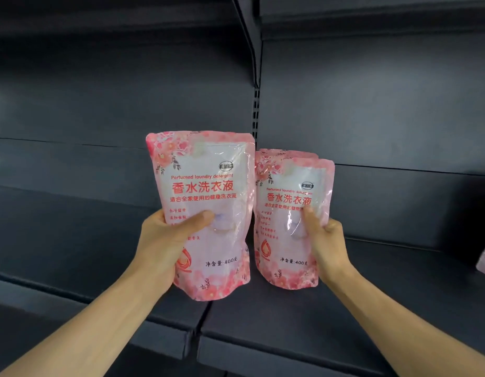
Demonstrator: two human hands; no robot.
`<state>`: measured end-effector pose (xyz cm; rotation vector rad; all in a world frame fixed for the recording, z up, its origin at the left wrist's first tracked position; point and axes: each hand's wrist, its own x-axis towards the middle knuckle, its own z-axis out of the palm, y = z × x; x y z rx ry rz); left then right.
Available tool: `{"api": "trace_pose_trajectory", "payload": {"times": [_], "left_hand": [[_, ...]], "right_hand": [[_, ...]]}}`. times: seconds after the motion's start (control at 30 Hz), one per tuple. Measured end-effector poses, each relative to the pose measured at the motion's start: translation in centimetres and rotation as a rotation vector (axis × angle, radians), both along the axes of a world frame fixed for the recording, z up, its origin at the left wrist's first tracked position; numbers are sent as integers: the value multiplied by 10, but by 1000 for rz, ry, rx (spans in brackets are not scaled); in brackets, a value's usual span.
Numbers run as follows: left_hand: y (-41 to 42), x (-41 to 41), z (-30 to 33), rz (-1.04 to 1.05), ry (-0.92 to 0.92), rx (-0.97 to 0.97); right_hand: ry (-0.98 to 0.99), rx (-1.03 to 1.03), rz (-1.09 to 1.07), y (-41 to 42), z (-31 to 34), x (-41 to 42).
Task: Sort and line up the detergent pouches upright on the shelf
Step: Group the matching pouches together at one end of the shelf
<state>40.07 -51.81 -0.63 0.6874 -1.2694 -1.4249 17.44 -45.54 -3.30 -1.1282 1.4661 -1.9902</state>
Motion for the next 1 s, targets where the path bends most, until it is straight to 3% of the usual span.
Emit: {"api": "trace_pose_trajectory", "payload": {"times": [0.33, 0.6, 1.0], "left_hand": [[-25, 5, -6, -41, 21, 0], [-25, 2, -10, -39, 39, -5], [-16, -2, -14, -41, 30, 12]], "right_hand": [[44, 66, 11, -15, -4, -5], [387, 417, 136, 14, -20, -28], [420, 318, 49, 15, -17, -27]]}}
